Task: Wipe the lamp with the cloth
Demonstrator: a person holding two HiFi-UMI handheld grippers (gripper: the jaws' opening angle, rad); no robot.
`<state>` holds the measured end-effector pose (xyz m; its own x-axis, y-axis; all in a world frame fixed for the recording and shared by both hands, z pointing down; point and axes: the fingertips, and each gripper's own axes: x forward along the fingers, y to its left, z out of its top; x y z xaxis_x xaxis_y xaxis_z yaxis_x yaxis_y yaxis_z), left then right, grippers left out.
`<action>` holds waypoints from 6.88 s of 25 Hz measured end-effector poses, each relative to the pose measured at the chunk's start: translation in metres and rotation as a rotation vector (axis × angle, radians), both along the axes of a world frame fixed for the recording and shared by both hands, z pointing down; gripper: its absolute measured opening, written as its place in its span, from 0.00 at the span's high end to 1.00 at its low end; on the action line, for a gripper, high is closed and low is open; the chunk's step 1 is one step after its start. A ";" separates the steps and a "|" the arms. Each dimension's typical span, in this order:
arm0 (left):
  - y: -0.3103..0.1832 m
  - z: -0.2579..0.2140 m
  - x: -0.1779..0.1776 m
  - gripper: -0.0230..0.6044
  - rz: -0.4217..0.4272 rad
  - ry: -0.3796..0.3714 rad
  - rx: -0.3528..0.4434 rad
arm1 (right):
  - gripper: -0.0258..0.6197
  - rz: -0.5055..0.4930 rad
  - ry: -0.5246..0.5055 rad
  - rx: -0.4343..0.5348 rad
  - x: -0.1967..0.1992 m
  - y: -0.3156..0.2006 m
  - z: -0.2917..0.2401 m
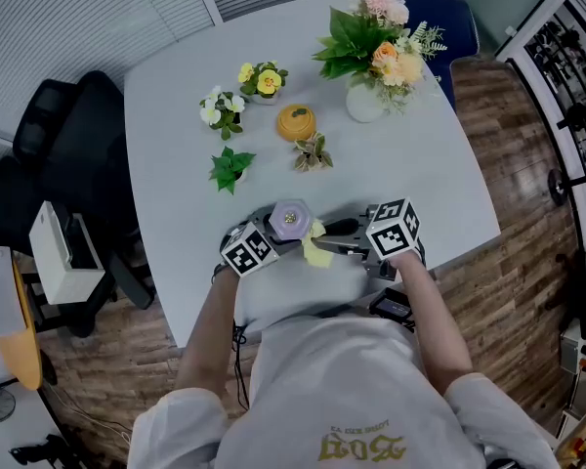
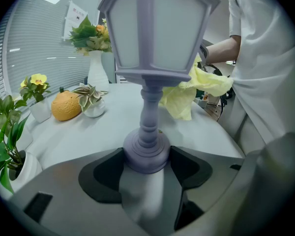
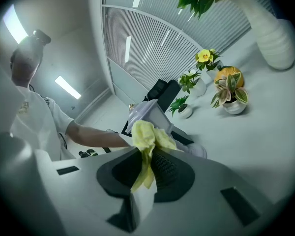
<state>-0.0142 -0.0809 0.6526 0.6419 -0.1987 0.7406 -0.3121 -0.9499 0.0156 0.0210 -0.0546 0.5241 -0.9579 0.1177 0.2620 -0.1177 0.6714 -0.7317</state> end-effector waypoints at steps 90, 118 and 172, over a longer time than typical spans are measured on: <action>0.003 -0.004 0.000 0.48 0.000 -0.006 -0.002 | 0.86 0.226 0.701 0.587 -0.047 0.001 0.049; 0.003 -0.004 -0.001 0.48 0.001 -0.006 0.001 | 0.87 0.244 0.721 0.405 -0.016 -0.003 0.087; 0.001 -0.003 0.000 0.48 -0.002 -0.008 -0.006 | 0.87 0.433 0.292 0.038 -0.016 -0.039 0.059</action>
<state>-0.0145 -0.0796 0.6498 0.6360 -0.1954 0.7465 -0.3137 -0.9493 0.0189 0.0048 -0.0934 0.5830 -0.8030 -0.2875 0.5221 -0.5858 0.5417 -0.6028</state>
